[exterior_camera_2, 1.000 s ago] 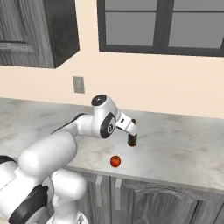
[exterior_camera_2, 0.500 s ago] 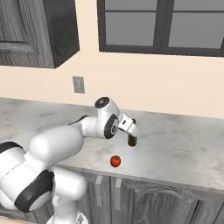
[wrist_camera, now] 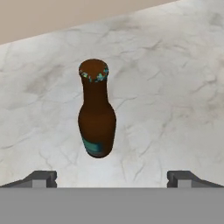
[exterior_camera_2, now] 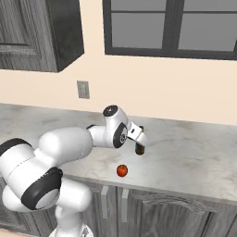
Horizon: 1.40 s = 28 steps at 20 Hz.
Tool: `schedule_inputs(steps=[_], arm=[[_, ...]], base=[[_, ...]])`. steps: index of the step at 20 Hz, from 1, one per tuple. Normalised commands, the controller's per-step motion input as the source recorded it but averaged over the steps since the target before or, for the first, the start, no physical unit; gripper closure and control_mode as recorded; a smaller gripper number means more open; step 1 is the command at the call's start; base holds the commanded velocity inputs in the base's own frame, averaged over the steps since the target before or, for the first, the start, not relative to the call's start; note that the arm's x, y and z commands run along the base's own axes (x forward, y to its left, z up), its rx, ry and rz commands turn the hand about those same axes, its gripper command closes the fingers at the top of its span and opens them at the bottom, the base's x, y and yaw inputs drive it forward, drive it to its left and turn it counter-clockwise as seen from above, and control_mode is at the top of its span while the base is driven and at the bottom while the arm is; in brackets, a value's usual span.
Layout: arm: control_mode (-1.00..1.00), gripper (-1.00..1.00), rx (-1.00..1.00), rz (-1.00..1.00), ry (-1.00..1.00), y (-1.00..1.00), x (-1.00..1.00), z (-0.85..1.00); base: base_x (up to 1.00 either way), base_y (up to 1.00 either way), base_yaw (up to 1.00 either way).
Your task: Place the beer on the top shelf of the fridge to keep it out of children's reach, and place the apple and lemon wedge on lower shelves for easy access.
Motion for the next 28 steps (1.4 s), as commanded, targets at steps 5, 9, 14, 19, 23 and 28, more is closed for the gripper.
schedule_inputs(steps=[5, 9, 14, 19, 23, 28], arm=[[-1.0, -1.0, 0.0, 0.0, -0.01, -0.1, 0.17, -0.13], [-1.0, -1.0, 0.0, 0.0, 0.0, -0.07, 0.21, -0.13], [-1.0, -1.0, 0.0, 0.0, 0.0, -0.04, 0.24, -0.13], [-1.0, -1.0, 0.0, 0.0, 0.0, -0.01, 0.23, -0.14], [-1.0, -1.0, 0.0, 0.0, 0.0, -0.07, 0.21, -0.15], [-1.0, -1.0, 0.0, 0.0, -0.02, -0.1, 0.19, -0.18]], base=[[0.0, 0.0, 0.0], [0.0, 0.0, 0.0], [0.0, 0.0, 0.0], [0.0, 0.0, 0.0], [0.0, 0.0, 0.0], [0.0, 0.0, 0.0]])
